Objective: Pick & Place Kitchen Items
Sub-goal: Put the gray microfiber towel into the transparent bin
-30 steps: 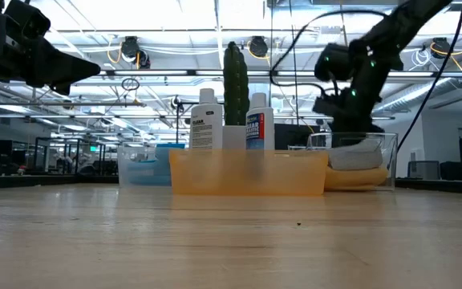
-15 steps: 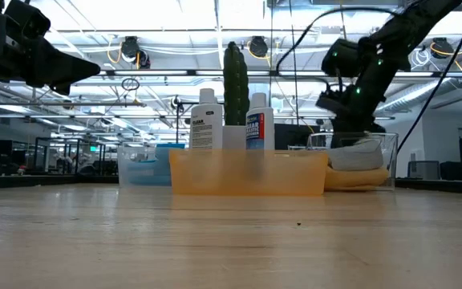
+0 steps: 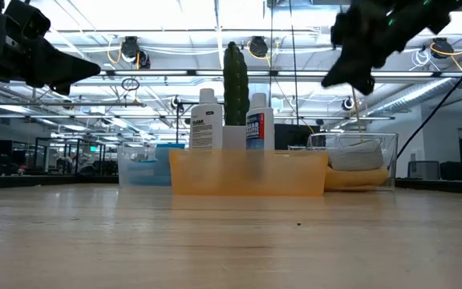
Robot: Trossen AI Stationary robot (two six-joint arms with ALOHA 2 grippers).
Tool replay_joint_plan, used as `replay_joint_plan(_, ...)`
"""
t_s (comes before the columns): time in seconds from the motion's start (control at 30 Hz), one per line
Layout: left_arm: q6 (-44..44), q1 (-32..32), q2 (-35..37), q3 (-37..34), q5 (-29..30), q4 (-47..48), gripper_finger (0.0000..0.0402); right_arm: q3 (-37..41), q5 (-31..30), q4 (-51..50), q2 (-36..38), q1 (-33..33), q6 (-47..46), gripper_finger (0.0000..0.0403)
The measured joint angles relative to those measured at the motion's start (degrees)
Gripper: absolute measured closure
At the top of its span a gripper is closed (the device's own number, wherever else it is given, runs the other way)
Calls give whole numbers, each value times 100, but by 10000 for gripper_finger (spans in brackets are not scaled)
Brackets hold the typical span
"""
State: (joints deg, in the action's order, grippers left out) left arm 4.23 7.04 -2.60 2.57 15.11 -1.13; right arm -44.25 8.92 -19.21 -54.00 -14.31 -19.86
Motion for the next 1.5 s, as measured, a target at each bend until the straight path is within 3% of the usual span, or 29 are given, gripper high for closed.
replay_joint_plan(0.17, 0, 1, -1, 0, 0, 0, 364, 53, -48, 728, 114, 1371, -39, 403)
replay_joint_plan(0.43, 0, 1, 1, 0, 0, 0, 364, 1087, -128, 4272, -118, 3053, 1146, 392)
replay_joint_plan(0.6, 0, 1, 1, 0, 0, 2, 364, 1410, -202, 5905, -399, 3689, 1722, 330)
replay_joint_plan(0.67, 0, -1, 1, 0, 0, 2, 364, 1245, -705, 5940, -583, 3941, 1881, 289)
replay_joint_plan(0.8, 0, 1, 1, 0, -2, 0, 364, 472, -1446, 4873, -1064, 4304, 2086, 198)
replay_joint_plan(0.9, 0, -1, 1, 0, 0, 2, 364, -460, -1636, 3126, -1487, 4506, 1780, 146)
replay_joint_plan(1.0, 0, 0, 1, 0, 0, 2, 364, -1396, -2148, 1111, -1986, 4714, 1291, 122)
replay_joint_plan(1.1, 0, -1, 0, 0, 0, 2, 364, -2095, -2459, -588, -2512, 4884, 371, 122)
replay_joint_plan(1.2, 0, -1, -1, 0, 0, 2, 364, -2443, -2216, -1671, -2959, 5031, -679, 138)
replay_joint_plan(1.33, 0, 0, 1, 0, 0, 2, 364, -2467, -1413, -2558, -3383, 5279, -1915, 171)
replay_joint_plan(1.5, 0, -1, -2, 0, 0, 2, 364, -2183, -915, -3053, -3692, 5640, -2874, 221)
